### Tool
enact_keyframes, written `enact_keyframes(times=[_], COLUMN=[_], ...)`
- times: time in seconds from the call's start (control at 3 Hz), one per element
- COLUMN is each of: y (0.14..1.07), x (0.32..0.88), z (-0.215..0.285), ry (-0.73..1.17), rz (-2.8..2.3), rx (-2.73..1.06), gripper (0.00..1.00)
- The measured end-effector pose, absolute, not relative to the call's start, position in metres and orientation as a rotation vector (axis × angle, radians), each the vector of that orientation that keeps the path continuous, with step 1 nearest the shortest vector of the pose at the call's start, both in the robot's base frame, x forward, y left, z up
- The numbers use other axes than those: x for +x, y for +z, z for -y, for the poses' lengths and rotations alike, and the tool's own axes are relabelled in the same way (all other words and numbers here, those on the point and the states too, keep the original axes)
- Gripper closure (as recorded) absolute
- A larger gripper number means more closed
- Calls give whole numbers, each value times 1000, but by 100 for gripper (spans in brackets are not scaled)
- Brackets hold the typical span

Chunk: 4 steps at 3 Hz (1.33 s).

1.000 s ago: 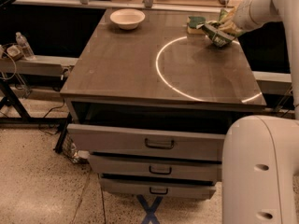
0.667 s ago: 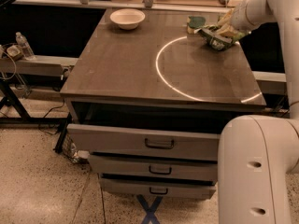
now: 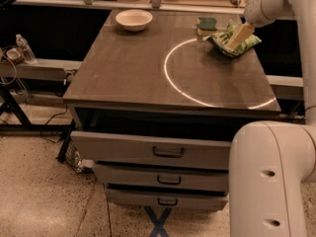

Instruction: Move green jalapeno chip bag near sponge

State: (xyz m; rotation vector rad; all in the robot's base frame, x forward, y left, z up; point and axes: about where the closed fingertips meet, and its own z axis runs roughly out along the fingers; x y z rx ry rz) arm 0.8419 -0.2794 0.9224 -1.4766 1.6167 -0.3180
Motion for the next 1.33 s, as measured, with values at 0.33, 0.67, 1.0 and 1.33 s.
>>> enact_keyframes(times=[0.33,0.67,1.0,1.33], y=[1034,1120,1222,1251], x=[813,778,730,713], z=[294,307,351,359], ry=[-293,-264,-332,-347], rz=[-1496,-1379,-1266,-1222], rx=[-1235,-1072,-849,-785], gripper=[0,0,0,0])
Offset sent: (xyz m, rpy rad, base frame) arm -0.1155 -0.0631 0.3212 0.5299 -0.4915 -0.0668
